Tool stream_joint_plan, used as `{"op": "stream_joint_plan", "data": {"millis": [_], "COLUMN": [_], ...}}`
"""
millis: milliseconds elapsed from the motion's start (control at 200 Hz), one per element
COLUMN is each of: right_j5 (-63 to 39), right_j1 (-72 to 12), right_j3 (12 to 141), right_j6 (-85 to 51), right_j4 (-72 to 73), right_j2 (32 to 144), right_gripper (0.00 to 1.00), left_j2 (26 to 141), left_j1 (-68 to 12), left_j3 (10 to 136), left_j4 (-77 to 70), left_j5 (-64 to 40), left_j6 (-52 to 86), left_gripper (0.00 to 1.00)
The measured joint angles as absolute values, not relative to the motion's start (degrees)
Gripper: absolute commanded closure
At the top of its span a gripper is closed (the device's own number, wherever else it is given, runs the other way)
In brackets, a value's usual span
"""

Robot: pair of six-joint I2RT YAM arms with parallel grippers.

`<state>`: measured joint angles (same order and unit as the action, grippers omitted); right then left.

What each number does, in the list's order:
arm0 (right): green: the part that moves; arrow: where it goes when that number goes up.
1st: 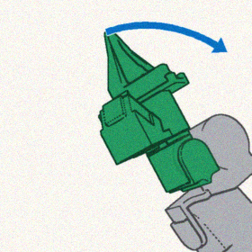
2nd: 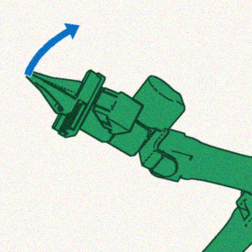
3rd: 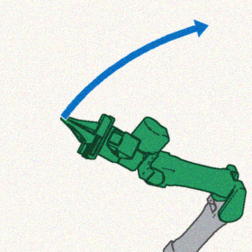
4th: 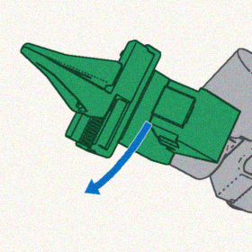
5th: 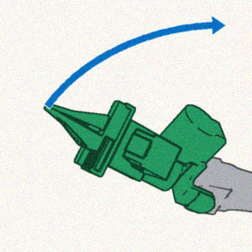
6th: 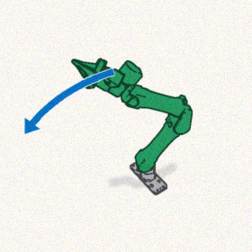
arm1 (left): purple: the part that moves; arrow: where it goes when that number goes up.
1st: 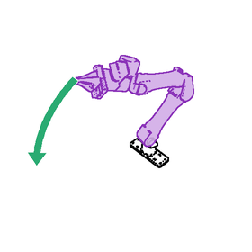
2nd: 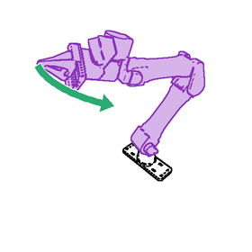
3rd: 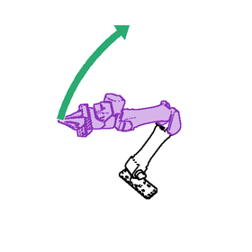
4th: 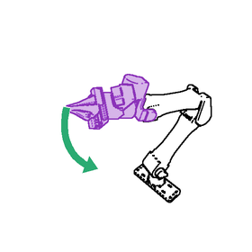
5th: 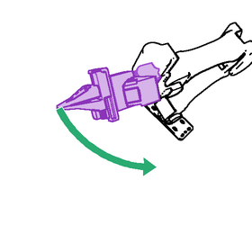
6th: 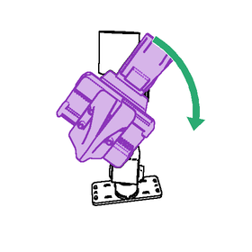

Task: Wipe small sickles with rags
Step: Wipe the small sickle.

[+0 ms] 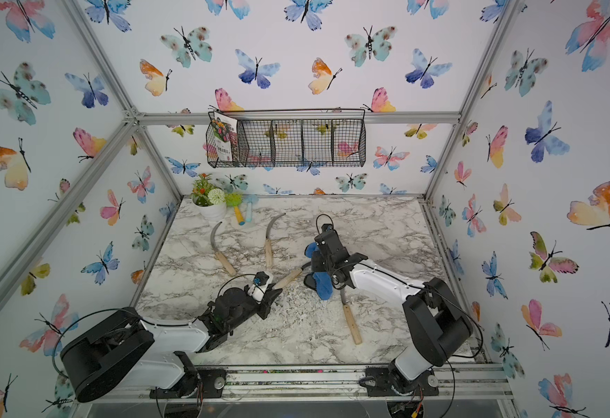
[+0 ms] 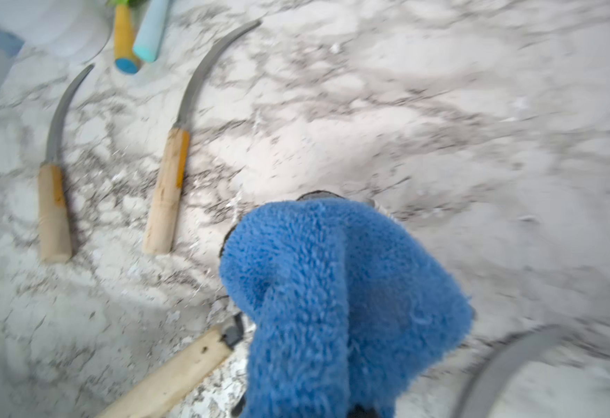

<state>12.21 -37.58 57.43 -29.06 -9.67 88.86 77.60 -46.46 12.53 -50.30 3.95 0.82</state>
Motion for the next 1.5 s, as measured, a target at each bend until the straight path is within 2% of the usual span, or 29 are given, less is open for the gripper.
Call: {"op": "stream_joint_plan", "data": {"millis": [225,425,576,841,1041,1497], "right_j5": [23.2,29.7,28.9,27.0,26.9,18.3], "right_j1": [-31.6,-29.3,-29.3,-29.3,-29.3,-29.3], "right_j3": [59.0,65.5,70.1,77.3,77.9,83.3], "right_j6": [-29.8,-28.3,-26.3,-24.5,-24.6,-23.4], "right_j4": [-16.2,-19.1,-19.3,-20.7,-22.3,-21.3], "right_j2": [88.8,97.3,103.0,111.5,114.0,121.0], "right_gripper": [0.97,0.98,0.98,0.98,0.98,0.98], "left_j2": [77.8,80.9,84.6,85.0,83.6,82.9], "left_j1": [-46.6,-50.3,-54.1,-54.6,-55.2,-56.8], "left_j3": [13.3,17.0,18.8,17.6,14.4,14.0], "left_j4": [-49.9,-48.6,-48.6,-50.3,-53.0,-54.4], "left_j5": [6.3,10.6,14.7,20.1,25.6,26.1], "left_j6": [-0.3,-2.6,-5.1,-6.9,-7.5,-9.1], "left_gripper": [1.0,1.0,1.0,1.0,1.0,1.0]}}
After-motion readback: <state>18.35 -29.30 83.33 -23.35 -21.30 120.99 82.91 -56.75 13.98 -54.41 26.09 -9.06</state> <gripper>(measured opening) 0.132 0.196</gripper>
